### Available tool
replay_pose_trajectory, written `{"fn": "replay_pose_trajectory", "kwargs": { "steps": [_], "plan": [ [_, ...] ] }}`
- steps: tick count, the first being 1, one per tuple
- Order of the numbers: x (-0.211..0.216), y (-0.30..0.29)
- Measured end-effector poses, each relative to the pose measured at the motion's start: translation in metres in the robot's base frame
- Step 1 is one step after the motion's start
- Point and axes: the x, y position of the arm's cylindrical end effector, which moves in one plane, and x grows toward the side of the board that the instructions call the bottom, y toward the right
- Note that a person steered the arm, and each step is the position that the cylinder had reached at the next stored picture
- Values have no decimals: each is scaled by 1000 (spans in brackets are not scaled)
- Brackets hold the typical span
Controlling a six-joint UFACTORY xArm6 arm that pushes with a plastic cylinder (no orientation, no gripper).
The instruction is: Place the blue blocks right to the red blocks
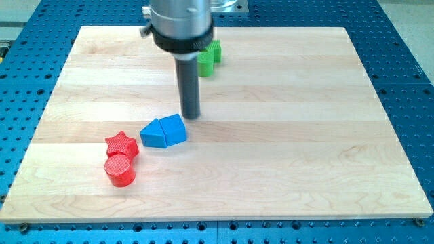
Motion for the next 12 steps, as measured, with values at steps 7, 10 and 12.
{"fn": "replay_pose_trajectory", "kwargs": {
  "steps": [7,10,12],
  "plan": [
    [130,-131],
    [92,-131],
    [74,-131]
  ]
}}
